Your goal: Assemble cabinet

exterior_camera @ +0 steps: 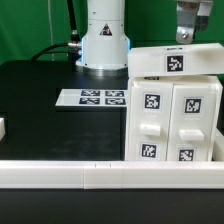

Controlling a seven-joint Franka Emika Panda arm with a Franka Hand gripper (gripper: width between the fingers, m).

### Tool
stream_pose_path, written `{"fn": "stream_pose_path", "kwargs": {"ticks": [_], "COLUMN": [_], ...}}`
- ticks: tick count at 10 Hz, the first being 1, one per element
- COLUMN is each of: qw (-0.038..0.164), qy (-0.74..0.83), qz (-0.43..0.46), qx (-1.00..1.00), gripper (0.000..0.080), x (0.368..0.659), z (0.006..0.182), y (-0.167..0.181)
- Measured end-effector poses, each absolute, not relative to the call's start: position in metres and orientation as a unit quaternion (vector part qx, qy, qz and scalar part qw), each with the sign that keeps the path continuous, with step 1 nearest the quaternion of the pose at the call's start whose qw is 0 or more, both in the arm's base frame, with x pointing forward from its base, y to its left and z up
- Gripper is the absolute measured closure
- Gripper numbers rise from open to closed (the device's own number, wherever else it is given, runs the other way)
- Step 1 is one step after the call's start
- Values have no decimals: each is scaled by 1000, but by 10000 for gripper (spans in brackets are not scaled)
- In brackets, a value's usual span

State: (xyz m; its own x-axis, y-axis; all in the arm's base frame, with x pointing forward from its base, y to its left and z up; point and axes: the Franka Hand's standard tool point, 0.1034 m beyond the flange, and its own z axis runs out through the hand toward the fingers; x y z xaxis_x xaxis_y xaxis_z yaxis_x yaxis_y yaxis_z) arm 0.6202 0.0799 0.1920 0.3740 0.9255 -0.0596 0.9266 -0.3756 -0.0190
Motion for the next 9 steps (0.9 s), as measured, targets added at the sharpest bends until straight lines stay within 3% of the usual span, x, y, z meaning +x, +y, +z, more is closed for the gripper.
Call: {"fn": "stream_pose_path", "kwargs": {"ticks": [3, 9], "qw": [20, 20], "qy": [625, 604], "qz": [-34, -43], "qx": [779, 795], "gripper": [2, 2], "x": [615, 608], "z": [180, 160], "y": [76, 76]}}
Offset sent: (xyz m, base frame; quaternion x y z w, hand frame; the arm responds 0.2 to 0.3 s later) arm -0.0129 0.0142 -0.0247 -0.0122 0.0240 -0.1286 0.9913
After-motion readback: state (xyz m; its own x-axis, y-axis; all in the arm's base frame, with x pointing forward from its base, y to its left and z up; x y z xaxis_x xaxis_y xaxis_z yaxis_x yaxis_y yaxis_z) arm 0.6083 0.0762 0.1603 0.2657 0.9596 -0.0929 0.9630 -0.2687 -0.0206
